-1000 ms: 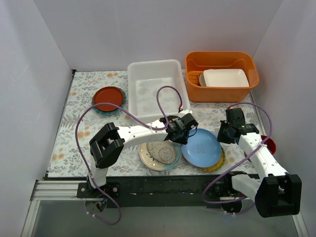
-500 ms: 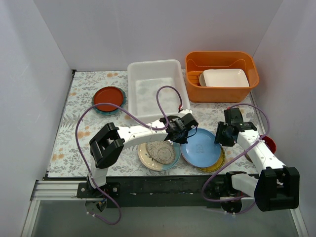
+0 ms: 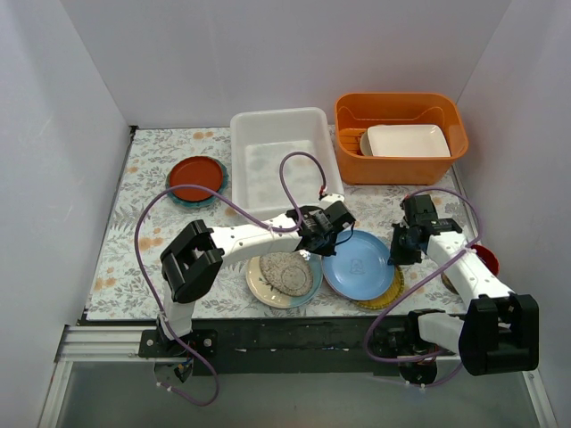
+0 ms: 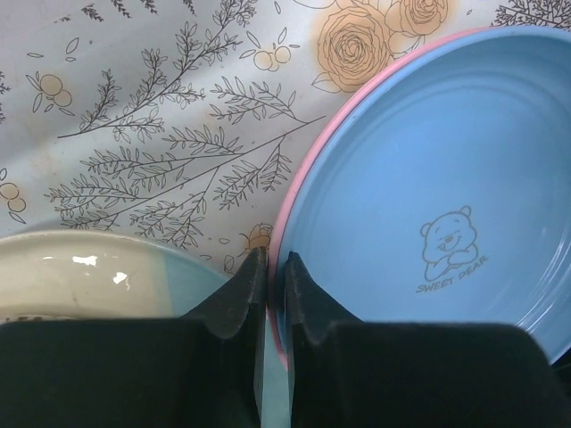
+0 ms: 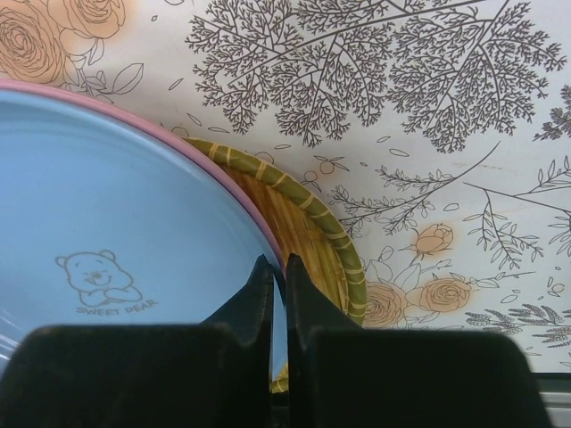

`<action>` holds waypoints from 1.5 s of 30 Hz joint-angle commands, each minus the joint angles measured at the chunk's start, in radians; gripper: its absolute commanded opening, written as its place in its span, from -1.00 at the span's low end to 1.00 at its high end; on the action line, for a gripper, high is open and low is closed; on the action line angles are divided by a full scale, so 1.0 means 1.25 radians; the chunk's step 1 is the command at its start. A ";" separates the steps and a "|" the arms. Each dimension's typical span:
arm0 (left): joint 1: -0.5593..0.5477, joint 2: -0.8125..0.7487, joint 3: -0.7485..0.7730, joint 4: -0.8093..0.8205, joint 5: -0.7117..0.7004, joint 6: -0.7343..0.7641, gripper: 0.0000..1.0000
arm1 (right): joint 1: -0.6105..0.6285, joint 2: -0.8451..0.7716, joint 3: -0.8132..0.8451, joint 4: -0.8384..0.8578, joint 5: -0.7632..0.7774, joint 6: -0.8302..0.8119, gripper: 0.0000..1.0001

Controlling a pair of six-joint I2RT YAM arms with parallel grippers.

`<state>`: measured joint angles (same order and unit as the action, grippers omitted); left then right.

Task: Place the plates into the plastic bin on the countertop
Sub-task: Pick up the plate from the corner of the board.

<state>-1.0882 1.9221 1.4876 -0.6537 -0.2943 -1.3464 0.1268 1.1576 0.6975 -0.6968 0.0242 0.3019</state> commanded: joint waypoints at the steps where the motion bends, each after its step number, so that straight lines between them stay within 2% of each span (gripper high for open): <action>1: 0.002 -0.052 -0.005 -0.048 -0.036 0.002 -0.96 | -0.003 -0.028 0.022 -0.006 0.024 0.030 -0.97; 2: 0.002 -0.050 -0.003 -0.050 -0.032 0.001 -0.92 | -0.003 -0.030 0.033 -0.014 0.024 0.025 -0.97; 4: 0.002 -0.050 -0.003 -0.049 -0.031 0.001 -0.70 | -0.003 -0.040 0.043 -0.022 0.027 0.024 -0.97; 6: 0.002 -0.049 -0.002 -0.048 -0.030 0.003 -0.61 | -0.003 -0.042 0.060 -0.034 0.033 0.017 -0.97; 7: 0.002 -0.049 -0.002 -0.046 -0.030 0.003 -0.45 | -0.003 -0.045 0.068 -0.040 0.035 0.016 -0.97; 10: 0.002 -0.048 0.003 -0.050 -0.027 0.005 -0.13 | -0.003 -0.051 0.085 -0.055 0.037 0.011 -0.97; 14: 0.003 -0.047 0.002 -0.045 -0.020 0.006 0.03 | -0.003 -0.066 0.090 -0.053 0.033 0.006 -0.97; 24: 0.003 -0.061 0.004 -0.038 -0.025 0.003 0.27 | -0.003 -0.101 0.110 -0.078 0.015 -0.002 -0.97; 38: 0.020 -0.152 -0.039 0.036 -0.021 -0.019 0.29 | -0.005 -0.152 0.172 -0.136 -0.012 -0.001 -0.97; 45: 0.053 -0.231 -0.106 0.101 0.028 -0.038 0.30 | -0.006 -0.171 0.188 -0.146 -0.044 0.005 -0.97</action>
<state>-1.0519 1.7206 1.3994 -0.5869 -0.2909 -1.3739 0.1246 0.9710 0.8719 -0.8757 0.0174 0.3073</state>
